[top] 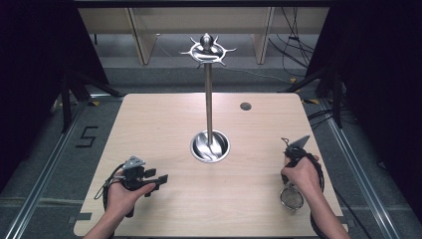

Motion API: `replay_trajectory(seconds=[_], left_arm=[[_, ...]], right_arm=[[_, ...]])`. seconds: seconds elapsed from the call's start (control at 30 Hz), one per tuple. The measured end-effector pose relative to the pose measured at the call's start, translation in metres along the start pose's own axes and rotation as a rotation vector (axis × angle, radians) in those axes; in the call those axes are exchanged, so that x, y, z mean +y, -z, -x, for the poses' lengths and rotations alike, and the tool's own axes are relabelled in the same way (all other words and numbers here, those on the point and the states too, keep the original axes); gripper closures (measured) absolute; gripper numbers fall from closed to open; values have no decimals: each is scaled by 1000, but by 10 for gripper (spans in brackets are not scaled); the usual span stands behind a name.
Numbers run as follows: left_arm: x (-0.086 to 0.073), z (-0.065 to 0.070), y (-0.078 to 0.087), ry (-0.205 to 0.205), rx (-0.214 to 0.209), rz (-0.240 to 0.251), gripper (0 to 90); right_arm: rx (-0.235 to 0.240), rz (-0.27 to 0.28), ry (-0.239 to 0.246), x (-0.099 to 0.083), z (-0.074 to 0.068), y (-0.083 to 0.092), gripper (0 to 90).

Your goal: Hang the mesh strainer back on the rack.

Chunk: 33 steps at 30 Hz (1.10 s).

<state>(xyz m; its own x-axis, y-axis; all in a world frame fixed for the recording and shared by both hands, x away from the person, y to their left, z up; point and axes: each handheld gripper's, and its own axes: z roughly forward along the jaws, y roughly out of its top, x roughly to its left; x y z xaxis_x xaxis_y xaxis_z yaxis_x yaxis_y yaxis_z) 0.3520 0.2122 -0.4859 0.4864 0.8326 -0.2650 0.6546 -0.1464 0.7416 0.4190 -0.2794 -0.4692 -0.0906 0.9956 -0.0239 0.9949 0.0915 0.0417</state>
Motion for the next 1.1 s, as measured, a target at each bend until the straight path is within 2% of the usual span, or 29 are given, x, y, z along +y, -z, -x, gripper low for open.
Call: replay_trajectory(seconds=[0.03, 0.07, 0.1, 0.17, 0.23, 0.27, 0.4, 0.47, 0.53, 0.63, 0.67, 0.7, 0.73, 0.77, 0.8, 0.83, 0.87, 1.0, 1.03, 1.1], left_arm=[[0, -1, 1, -4, 2, -2, 400], [0, -1, 1, -4, 2, -2, 401], [0, -1, 1, -4, 2, -2, 400], [0, 0, 0, 0, -5, 2, 400], [0, 0, 0, -8, -2, -3, 400], [0, 1, 0, -3, -9, 6, 400], [0, 0, 0, -7, 0, -3, 400], [0, 0, 0, -4, 1, -3, 400], [0, 0, 0, -4, 2, -3, 400], [0, 0, 0, -1, -2, 2, 400], [0, 0, 0, 0, -3, 1, 401], [0, 0, 0, -1, -2, 2, 400], [0, 0, 0, -1, -2, 2, 400], [0, 0, 0, -1, -1, 4, 401], [0, 0, 1, -4, -3, 4, 401], [0, 0, 1, -3, -2, 4, 400], [0, 0, 1, -3, -2, 4, 401], [0, -1, 1, -8, 3, -3, 401], [0, -1, 1, -7, 3, -2, 401], [0, -1, 1, -6, 4, -1, 401]], right_arm=[[2, -1, 27, 0, 2, 0, 609], [1, -4, 29, 0, 2, 0, 621], [10, -19, -7, 1, 0, 1, 629], [2, -7, 0, 0, 0, 0, 647], [1, -12, -18, 0, 0, 1, 658], [-27, -13, 35, -1, 4, 0, 666], [-26, -27, 40, -1, 5, 2, 690], [2, -10, -19, 0, 1, 2, 691], [6, 0, -29, -1, 0, 2, 692], [12, 7, -5, -2, 0, 3, 693], [25, 17, -30, -2, -2, 4, 693], [-3, 13, 57, -4, 3, 4, 693], [45, 7, 46, -4, 3, 6, 693], [30, 11, 53, -4, 3, 7, 693], [6, 14, 82, -5, 3, 8, 693], [38, 35, 13, -5, -3, 10, 693], [53, 44, -1, -5, -5, 11, 693], [51, 77, 39, -8, -4, 15, 694], [55, 80, 22, -8, -5, 15, 695], [67, 102, 44, -10, -4, 18, 694]])
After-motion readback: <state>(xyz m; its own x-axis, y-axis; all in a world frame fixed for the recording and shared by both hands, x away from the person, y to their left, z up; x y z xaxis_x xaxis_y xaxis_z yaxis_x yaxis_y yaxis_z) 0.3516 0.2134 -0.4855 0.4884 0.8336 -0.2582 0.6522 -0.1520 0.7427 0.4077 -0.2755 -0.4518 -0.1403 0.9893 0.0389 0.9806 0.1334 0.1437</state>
